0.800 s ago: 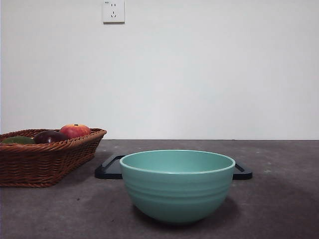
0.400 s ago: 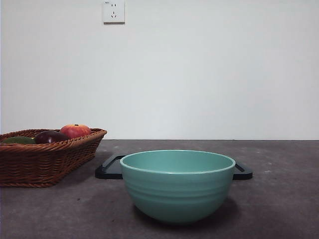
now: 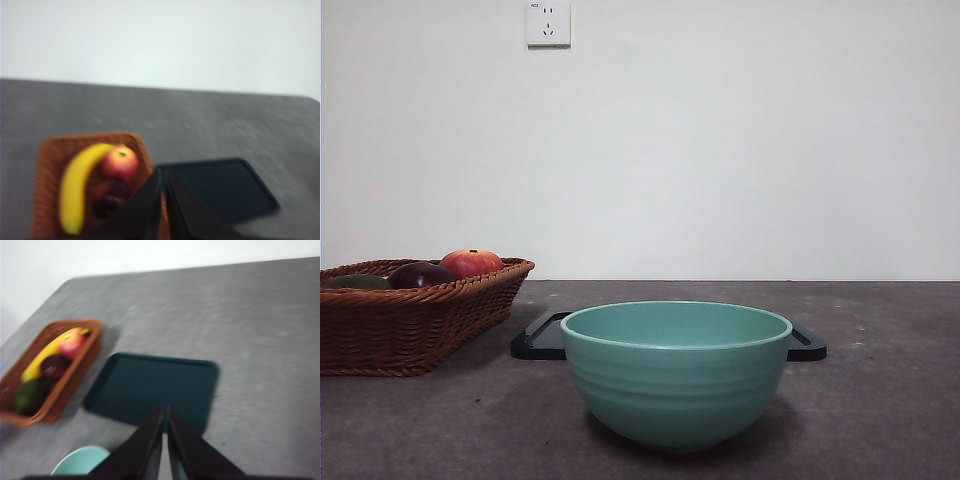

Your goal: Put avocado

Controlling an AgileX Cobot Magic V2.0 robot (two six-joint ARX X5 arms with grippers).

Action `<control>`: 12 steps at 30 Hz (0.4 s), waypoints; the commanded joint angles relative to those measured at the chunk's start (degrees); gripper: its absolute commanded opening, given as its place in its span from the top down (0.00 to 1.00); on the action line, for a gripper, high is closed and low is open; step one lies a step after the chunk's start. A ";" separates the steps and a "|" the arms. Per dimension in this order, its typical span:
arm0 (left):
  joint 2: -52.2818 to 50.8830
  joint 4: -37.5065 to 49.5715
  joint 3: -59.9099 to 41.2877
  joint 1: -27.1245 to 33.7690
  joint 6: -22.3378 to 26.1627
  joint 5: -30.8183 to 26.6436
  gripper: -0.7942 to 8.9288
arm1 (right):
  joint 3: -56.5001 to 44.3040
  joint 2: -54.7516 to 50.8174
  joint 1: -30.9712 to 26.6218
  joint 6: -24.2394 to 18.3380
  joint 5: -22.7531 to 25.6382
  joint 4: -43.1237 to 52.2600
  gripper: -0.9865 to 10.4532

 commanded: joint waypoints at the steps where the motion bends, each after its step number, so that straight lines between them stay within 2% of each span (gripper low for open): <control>1: 4.90 -3.13 4.48 -0.11 2.27 4.72 0.90 | 2.60 1.68 1.46 -4.28 -2.43 -0.52 0.90; 6: 10.27 -4.83 7.30 -0.70 2.60 10.67 0.90 | 3.67 2.56 2.32 -4.42 -4.90 -0.57 0.90; 11: 12.55 -7.56 7.32 -0.74 2.60 11.26 0.88 | 3.67 2.51 2.29 -4.39 -5.01 -1.84 0.90; 12: 12.66 -8.20 7.32 -0.74 2.60 11.23 0.84 | 3.67 2.51 2.29 -4.39 -4.90 -2.29 0.89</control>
